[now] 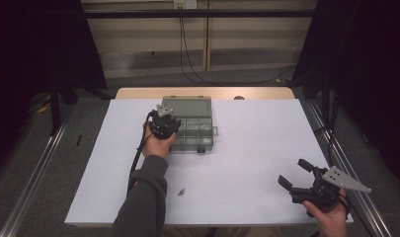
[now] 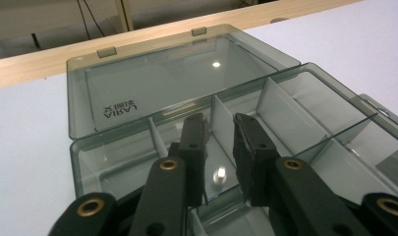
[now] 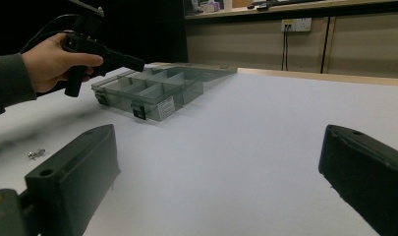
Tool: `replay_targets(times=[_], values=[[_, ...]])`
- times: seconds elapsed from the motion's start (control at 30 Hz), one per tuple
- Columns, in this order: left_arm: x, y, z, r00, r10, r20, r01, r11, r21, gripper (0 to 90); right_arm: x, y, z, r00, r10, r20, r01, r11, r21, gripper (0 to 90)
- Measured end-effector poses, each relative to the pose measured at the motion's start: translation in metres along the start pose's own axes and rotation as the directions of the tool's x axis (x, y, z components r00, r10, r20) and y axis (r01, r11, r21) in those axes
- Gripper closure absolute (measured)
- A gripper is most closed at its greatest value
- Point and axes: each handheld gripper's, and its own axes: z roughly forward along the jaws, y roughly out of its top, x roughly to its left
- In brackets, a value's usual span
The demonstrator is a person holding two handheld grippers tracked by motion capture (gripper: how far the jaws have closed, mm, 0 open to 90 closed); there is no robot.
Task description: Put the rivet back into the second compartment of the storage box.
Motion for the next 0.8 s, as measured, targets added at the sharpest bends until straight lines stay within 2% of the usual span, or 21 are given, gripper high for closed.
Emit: replay_targets(times=[0.17,0.3,0.37,0.5,0.57,0.63,0.73,0.77,0.8], values=[[-0.003,-0.001,-0.01,0.9992,-0.009,0.04,0.01,0.9998,-0.016,65.5,0.0,0.0,0.0,1.0,-0.001,-0.001,0.001,1.0,0.0,1.2],[-0.007,-0.005,-0.021,0.9952,-0.033,0.092,0.037,0.9984,-0.042,57.7,0.001,0.0,0.0,1.0,-0.007,-0.002,0.007,1.0,0.002,1.2],[-0.008,-0.008,-0.026,0.9935,-0.033,0.109,0.038,0.998,-0.05,54.9,0.001,0.0,0.0,1.0,-0.008,-0.002,0.008,1.0,0.002,1.2],[-0.012,-0.013,-0.038,0.9876,-0.046,0.15,0.057,0.9961,-0.068,45.6,0.003,0.0,0.001,0.9999,-0.012,-0.006,0.012,1.0,0.005,1.3],[-0.014,-0.016,-0.042,0.9826,-0.055,0.177,0.069,0.9951,-0.071,40.1,0.003,0.001,0.002,0.9998,-0.019,-0.007,0.019,1.0,0.009,1.2],[-0.016,-0.018,-0.046,0.9799,-0.056,0.192,0.069,0.9956,-0.063,35.3,0.004,0.001,0.002,0.9997,-0.023,-0.009,0.023,1.0,0.012,1.2],[-0.019,-0.023,-0.051,0.9734,-0.059,0.221,0.074,0.9956,-0.058,28.6,0.004,0.001,0.003,0.9996,-0.026,-0.01,0.026,1.0,0.013,1.2],[-0.019,-0.025,-0.053,0.9692,-0.06,0.239,0.076,0.9952,-0.06,26.5,0.005,0.001,0.003,0.9997,-0.024,-0.009,0.025,1.0,0.013,1.2],[-0.02,-0.026,-0.054,0.9682,-0.058,0.243,0.075,0.9955,-0.059,25.6,0.005,0.001,0.003,0.9997,-0.023,-0.009,0.024,1.0,0.012,1.2]])
